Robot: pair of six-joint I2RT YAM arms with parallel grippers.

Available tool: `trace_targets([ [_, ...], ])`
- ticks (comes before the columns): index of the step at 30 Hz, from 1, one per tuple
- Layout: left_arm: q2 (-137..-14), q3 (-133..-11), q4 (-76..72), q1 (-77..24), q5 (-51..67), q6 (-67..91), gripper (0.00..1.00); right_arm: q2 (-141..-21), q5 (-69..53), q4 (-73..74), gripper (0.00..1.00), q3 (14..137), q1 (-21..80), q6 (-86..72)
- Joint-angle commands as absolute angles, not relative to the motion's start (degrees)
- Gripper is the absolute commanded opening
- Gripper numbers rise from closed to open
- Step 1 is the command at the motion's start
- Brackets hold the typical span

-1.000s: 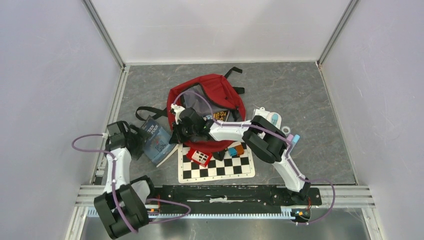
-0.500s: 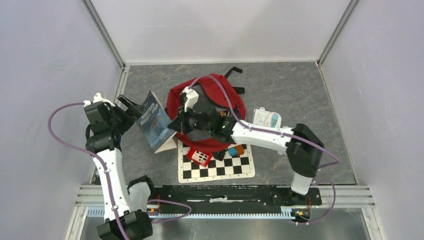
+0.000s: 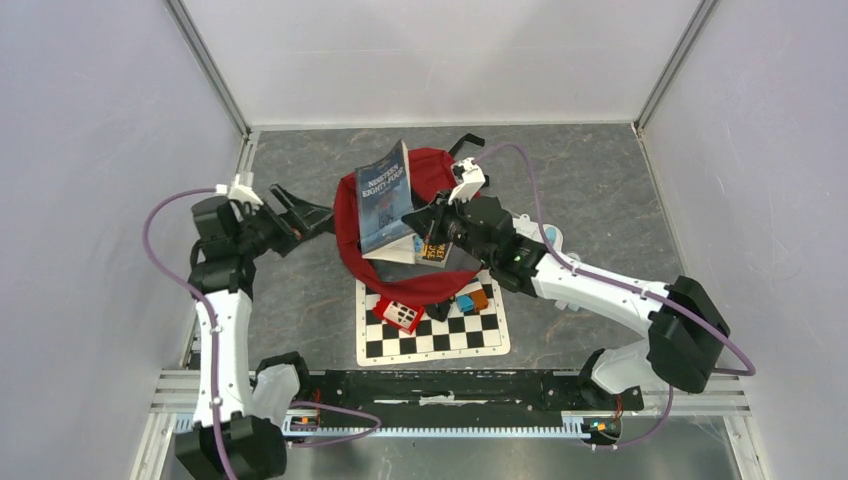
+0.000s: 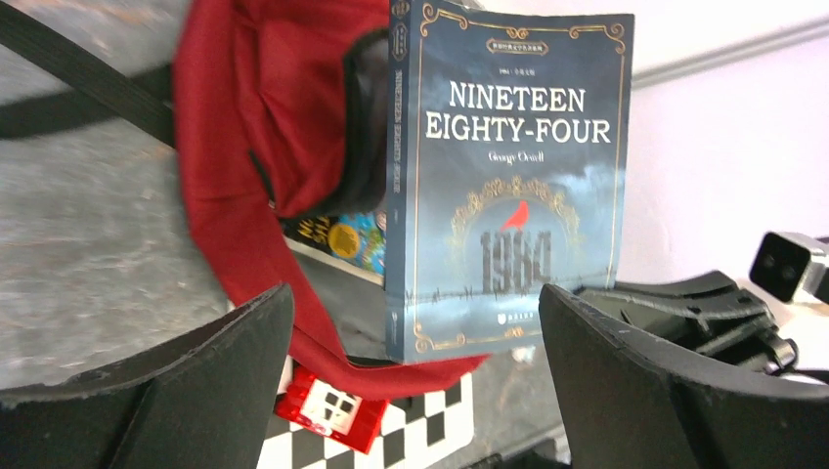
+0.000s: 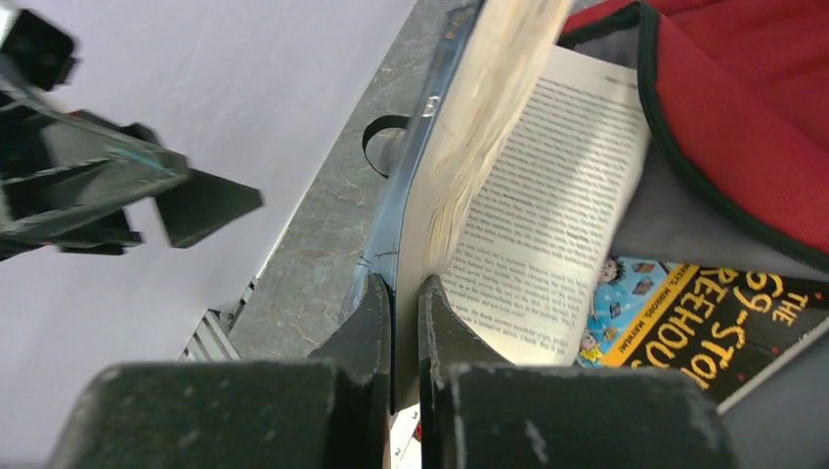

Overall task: Pack the student bag
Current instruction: Pick up the book from the center of the board.

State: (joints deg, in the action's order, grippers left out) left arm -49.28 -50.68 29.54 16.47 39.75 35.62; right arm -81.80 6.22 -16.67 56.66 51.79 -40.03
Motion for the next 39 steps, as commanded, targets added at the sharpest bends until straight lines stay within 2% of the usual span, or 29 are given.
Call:
trace_targets([
  [1,-55.1,-47.4,19.8,9.5,46.1,41.3,1.0,-74.4,6.0,-28.8,0.0,55.7,52.2,-42.4],
  [5,-59.0,-47.0,13.7,3.8,45.7,44.7,1.0,-71.5,5.3,-31.2,0.0,53.4,52.2,-44.1],
  [13,-60.6,-43.7,0.5,3.2,49.7,54.3,1.0,-68.8,3.9,-31.2,0.0,54.0,52.3,-43.8],
  [16,-62.4,-44.0,0.3,2.7,52.2,54.6,0.99,-69.1,3.3,-32.3,0.0,54.3,52.2,-44.2],
  [19,-63.0,-43.8,-1.7,2.1,54.0,55.8,0.92,-69.7,2.2,-32.9,0.0,55.0,52.2,-44.7],
  [25,-62.5,-40.1,-17.2,1.5,59.0,66.0,0.71,-70.0,1.9,-32.5,0.0,55.1,52.2,-44.8],
  [31,-61.5,-38.4,-20.1,1.5,60.0,69.0,0.44,-70.0,2.0,-32.3,0.0,54.0,52.2,-45.1],
  [36,-60.3,-38.4,-20.8,1.6,59.1,70.5,0.07,-69.4,5.4,-27.9,0.0,53.3,52.2,-43.3],
  [37,-59.9,-38.5,-20.9,1.6,58.5,70.7,0.02,-68.9,6.7,-26.4,0.0,52.8,52.1,-42.8],
  [38,-59.4,-38.4,-20.9,1.6,58.0,70.9,0.02,-68.4,7.9,-25.3,0.0,52.2,51.9,-42.4],
  [39,-59.0,-38.5,-20.9,1.6,57.6,71.2,0.02,-67.5,8.7,-24.8,0.08,51.1,51.6,-42.1],
])
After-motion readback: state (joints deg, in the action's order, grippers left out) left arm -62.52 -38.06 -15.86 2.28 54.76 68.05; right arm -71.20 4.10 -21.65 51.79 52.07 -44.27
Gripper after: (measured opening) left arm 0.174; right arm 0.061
